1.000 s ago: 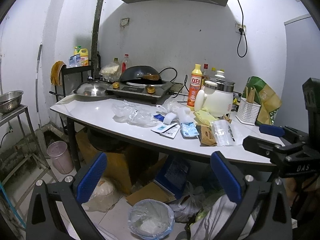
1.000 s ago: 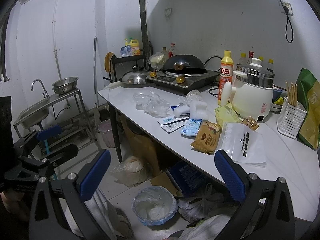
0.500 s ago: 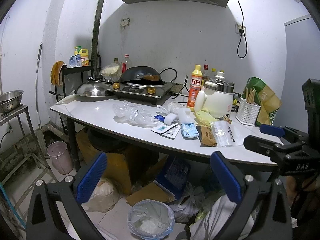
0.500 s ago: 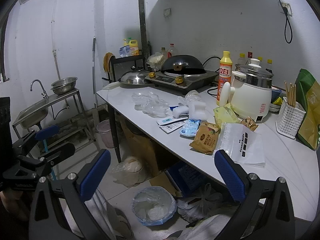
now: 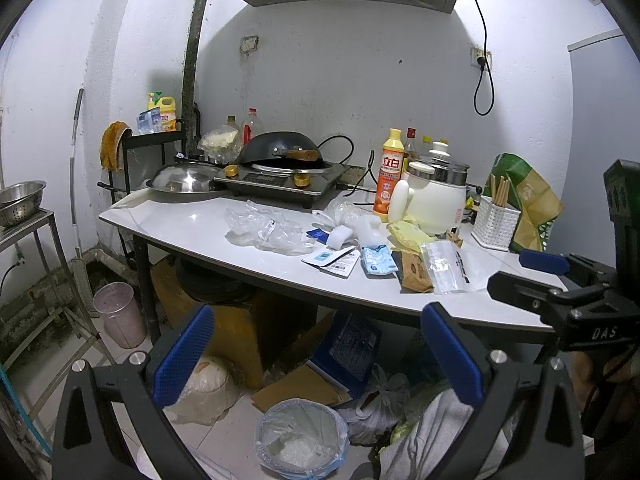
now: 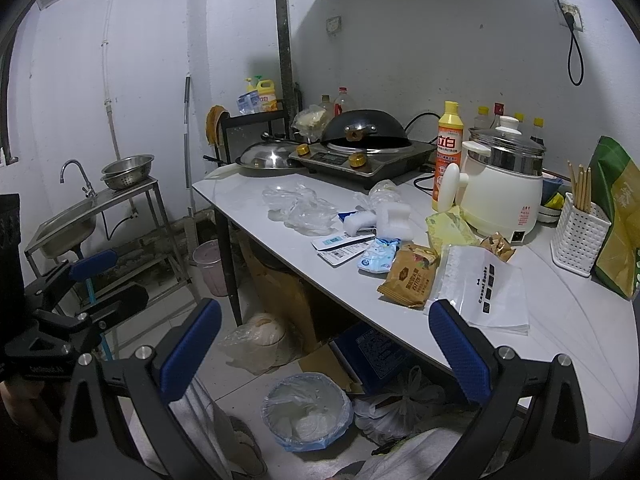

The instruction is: Collect trash

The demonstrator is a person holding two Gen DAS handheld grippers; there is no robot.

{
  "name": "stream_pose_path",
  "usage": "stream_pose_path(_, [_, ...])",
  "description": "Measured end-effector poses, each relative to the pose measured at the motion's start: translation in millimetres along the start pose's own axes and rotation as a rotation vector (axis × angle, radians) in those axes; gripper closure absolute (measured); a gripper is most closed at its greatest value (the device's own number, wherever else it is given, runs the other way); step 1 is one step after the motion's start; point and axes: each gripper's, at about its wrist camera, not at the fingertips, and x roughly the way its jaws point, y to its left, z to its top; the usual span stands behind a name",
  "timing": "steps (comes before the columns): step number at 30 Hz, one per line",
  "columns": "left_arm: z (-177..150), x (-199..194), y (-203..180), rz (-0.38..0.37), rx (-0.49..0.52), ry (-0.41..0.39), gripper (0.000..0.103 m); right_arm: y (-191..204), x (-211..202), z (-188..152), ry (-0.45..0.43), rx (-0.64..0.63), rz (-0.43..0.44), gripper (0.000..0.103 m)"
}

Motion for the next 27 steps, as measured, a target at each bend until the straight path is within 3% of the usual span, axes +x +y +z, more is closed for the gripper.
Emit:
stream_pose_path(8, [9.3,22.8,6.3,-0.012,0.012,0.032,0.0,-14.7,11.3,0.2,0.012,0.025,-0.016,0.0])
stream_pose_path(27, [40.3,137.1,33.6,-0.012,0.037,0.136,0.0,-91.9,80.2,13.9,0.06,0.124,-0.122,0.0])
